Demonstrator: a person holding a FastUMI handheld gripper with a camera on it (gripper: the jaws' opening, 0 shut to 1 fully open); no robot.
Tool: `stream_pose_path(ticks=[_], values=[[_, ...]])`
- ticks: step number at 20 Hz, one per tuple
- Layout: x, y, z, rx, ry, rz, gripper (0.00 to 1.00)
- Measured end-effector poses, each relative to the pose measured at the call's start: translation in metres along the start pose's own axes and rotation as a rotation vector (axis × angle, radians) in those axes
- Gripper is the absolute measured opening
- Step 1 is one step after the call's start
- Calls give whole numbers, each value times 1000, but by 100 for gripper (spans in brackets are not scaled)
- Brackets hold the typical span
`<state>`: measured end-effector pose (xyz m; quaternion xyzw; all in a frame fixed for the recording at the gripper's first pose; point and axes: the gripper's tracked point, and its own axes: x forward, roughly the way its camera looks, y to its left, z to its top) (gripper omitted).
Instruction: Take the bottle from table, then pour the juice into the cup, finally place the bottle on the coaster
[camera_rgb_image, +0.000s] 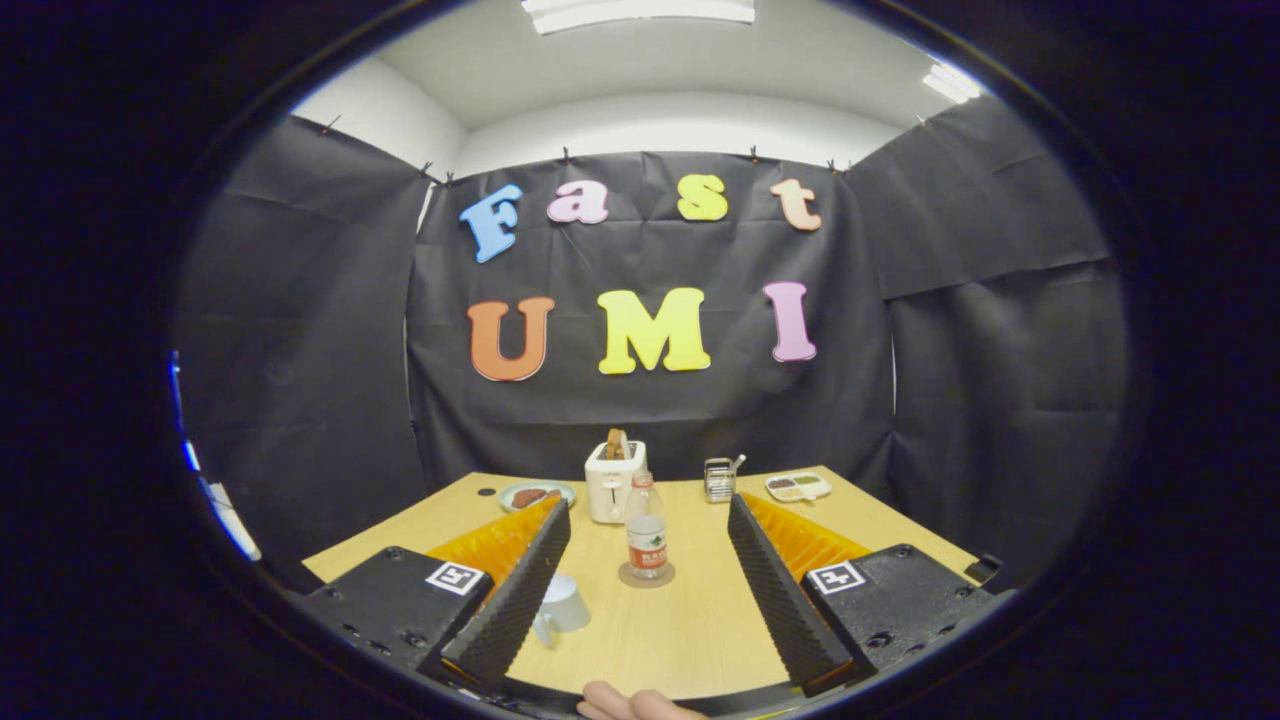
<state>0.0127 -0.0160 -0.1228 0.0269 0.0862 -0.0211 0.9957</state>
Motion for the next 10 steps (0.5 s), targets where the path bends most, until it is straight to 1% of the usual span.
stream_pose_path(ticks=[4, 7, 10], values=[[-17, -4, 12, 57, 29, 31, 100], [-31, -24, 26, 22, 9, -18, 100], [-45, -25, 42, -1, -24, -21, 100]])
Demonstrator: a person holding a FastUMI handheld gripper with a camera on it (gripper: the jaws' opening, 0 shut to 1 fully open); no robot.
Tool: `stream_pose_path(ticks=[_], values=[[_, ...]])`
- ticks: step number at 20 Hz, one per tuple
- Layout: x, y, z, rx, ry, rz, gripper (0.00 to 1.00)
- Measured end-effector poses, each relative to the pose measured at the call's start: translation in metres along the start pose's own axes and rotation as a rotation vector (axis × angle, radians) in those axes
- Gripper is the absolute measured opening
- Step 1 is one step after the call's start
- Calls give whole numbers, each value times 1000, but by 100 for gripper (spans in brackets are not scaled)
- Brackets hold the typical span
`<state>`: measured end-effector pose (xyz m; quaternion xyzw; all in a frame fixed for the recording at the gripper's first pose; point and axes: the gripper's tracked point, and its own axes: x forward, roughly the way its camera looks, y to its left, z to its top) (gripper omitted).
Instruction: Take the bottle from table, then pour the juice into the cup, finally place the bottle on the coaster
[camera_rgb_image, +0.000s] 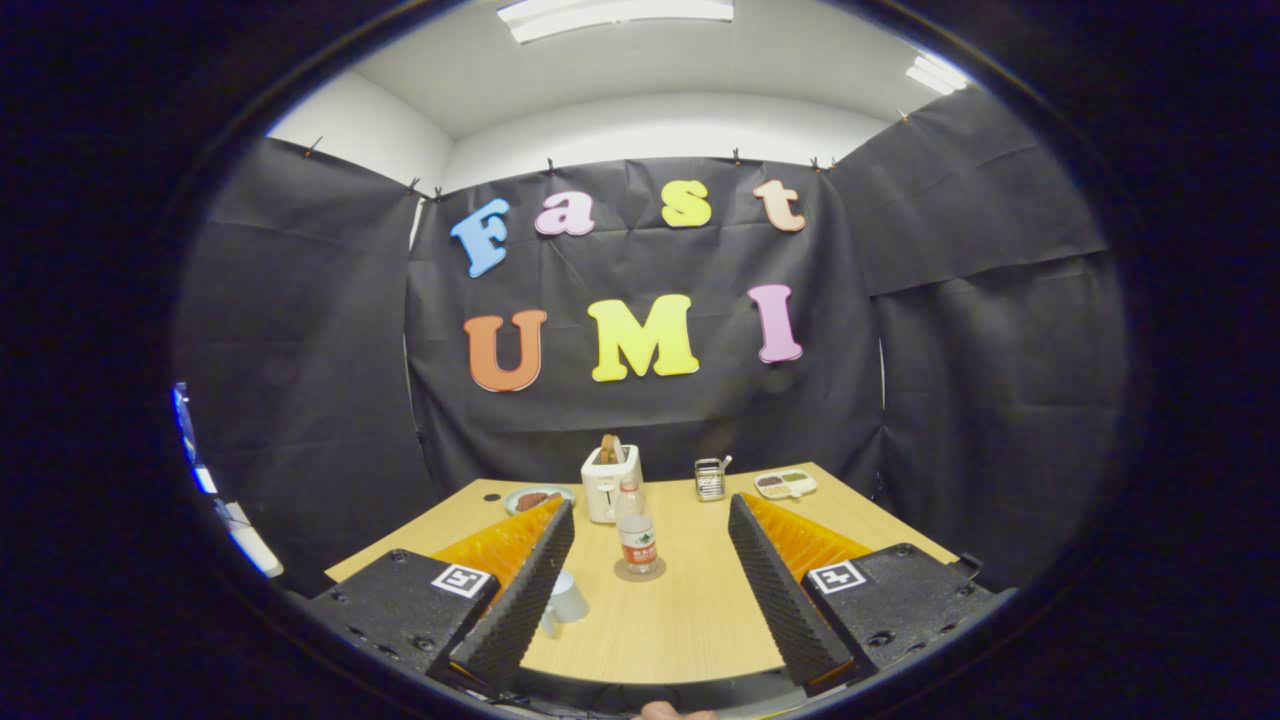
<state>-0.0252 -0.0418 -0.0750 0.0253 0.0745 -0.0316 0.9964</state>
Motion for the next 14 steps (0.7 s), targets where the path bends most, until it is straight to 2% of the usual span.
stream_pose_path(ticks=[10, 14], values=[[-30, 4, 38, -108, -5, -26, 100], [-32, 18, 50, -132, -27, 11, 100]])
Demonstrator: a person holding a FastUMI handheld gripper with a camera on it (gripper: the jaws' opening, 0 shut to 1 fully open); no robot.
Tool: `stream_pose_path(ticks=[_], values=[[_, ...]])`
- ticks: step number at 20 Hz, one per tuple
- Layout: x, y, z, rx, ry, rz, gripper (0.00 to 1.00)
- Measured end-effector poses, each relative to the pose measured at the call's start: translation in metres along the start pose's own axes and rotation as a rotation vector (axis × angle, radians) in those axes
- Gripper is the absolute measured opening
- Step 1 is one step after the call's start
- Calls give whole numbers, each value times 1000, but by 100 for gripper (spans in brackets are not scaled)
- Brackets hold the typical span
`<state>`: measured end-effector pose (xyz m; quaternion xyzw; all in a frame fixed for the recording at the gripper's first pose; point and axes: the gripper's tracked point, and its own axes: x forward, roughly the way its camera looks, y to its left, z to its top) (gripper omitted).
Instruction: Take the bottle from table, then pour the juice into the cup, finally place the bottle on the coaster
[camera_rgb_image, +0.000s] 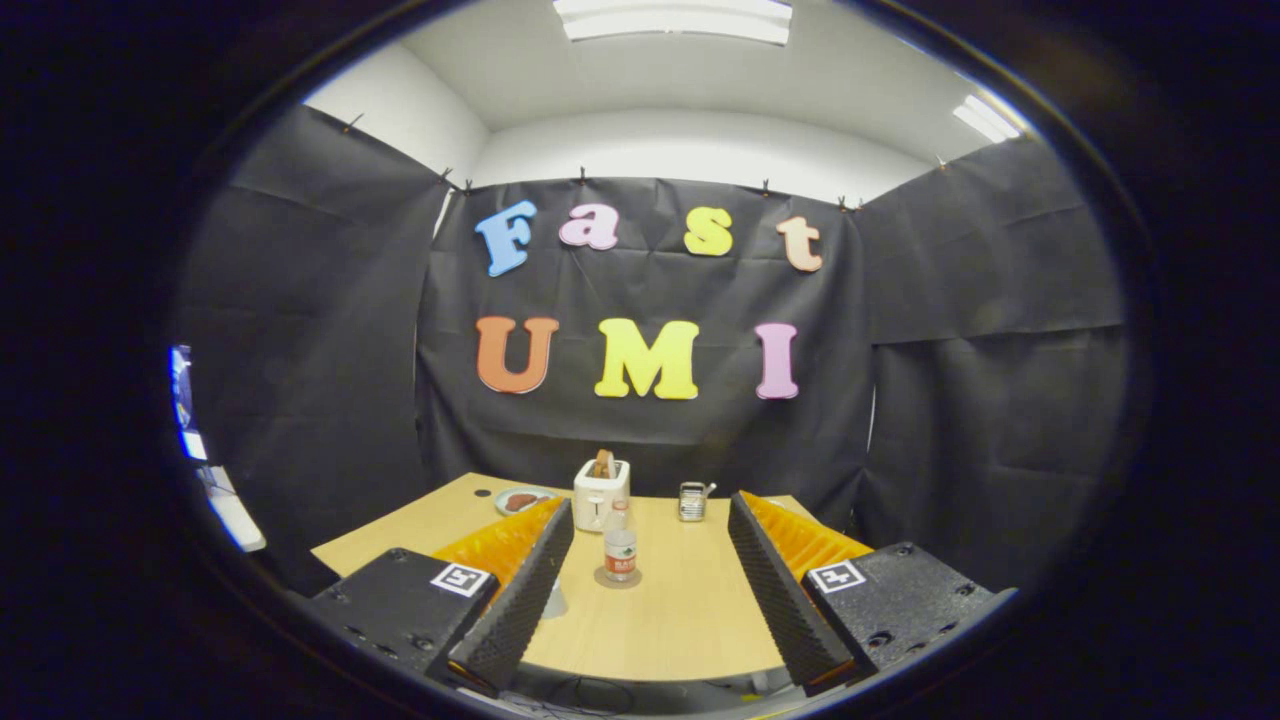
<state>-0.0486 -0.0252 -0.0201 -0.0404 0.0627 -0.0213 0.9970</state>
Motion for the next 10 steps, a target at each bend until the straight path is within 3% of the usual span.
stream_pose_path(ticks=[10], values=[[0, -10, 6, 35, -21, 29, 100]])
